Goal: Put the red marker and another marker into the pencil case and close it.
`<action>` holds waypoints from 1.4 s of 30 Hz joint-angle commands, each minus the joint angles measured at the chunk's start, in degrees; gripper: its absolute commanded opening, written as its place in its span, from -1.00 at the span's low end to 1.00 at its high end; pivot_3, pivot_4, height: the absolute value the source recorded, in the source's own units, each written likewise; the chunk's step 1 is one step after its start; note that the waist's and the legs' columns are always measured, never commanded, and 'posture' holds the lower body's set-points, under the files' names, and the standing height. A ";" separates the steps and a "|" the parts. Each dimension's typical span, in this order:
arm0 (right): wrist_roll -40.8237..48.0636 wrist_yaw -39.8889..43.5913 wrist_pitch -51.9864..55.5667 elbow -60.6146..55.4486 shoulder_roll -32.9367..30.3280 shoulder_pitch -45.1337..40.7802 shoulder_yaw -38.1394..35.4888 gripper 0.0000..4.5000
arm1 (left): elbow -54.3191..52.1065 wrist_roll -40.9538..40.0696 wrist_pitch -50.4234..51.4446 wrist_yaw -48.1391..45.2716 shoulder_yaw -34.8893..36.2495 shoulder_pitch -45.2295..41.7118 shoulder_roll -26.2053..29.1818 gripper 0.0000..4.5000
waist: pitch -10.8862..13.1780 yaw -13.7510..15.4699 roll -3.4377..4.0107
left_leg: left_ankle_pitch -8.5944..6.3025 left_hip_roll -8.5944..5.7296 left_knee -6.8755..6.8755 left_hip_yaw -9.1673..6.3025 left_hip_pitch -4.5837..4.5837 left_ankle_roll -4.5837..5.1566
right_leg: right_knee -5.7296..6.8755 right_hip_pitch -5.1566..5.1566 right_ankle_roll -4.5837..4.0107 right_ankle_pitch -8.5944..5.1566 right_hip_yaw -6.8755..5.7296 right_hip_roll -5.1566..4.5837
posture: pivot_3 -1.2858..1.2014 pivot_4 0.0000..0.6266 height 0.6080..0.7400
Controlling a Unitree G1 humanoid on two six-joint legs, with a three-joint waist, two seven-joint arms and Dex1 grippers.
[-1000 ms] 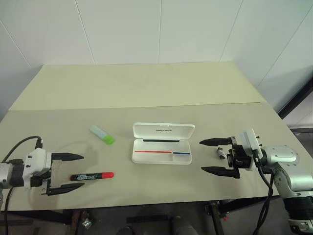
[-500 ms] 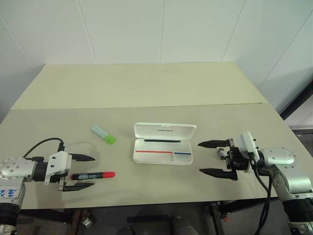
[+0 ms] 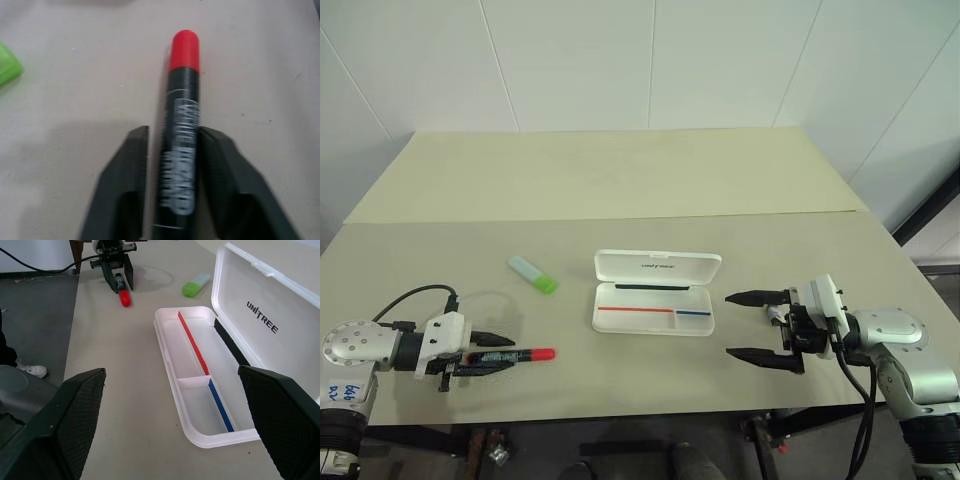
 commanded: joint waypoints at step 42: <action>-0.85 -2.84 -2.30 -2.63 -0.40 2.16 -0.71 1.00 | -23.20 5.56 18.08 17.03 -13.91 -16.38 -14.16 -0.73 | 0.00 0.07 -0.01 | -0.01 -0.02 0.61 0.05 -0.07 0.00 | -0.06 0.24 0.33 0.24 0.18 0.10 | 0.03 -0.52 1.00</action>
